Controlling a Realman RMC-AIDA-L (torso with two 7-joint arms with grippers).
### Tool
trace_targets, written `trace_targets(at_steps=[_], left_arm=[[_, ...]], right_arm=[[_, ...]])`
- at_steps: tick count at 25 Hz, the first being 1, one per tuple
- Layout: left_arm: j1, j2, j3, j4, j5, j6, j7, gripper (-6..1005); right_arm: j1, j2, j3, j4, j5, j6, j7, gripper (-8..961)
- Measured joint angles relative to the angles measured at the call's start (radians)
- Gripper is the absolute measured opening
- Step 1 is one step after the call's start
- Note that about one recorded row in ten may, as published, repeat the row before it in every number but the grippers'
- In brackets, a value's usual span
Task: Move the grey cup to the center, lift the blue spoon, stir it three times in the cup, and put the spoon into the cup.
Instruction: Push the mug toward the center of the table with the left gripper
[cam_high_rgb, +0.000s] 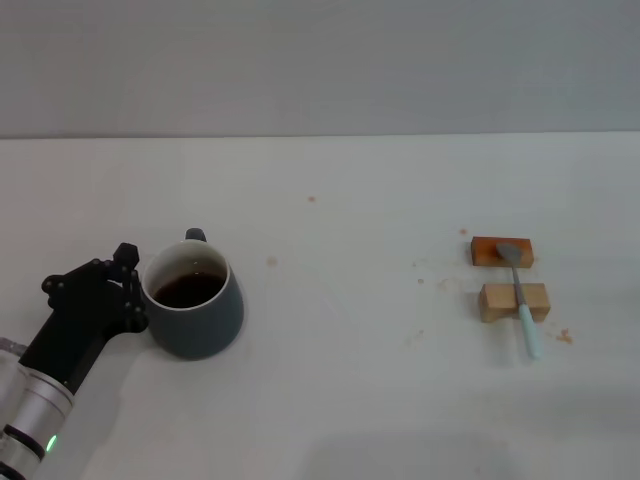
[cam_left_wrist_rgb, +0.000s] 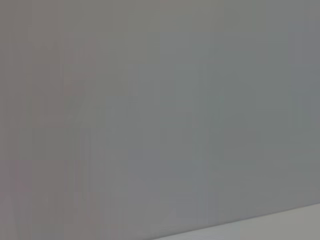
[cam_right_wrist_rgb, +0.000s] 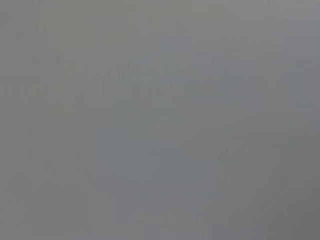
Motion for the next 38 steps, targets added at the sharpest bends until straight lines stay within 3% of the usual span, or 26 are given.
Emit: trace_targets(at_steps=[28, 38], left_arm=[[0.02, 0.004, 0.177, -0.089, -0.001, -0.035, -0.004, -3], [0.028, 0.004, 0.187, -0.11, 0.001, -0.049, -0.012, -3]], right_arm=[[-0.011, 0.0, -0.012, 0.025, 0.0, 0.0, 0.0, 739], [-0.014, 0.0, -0.014, 0.028, 0.0, 0.0, 0.0, 739]])
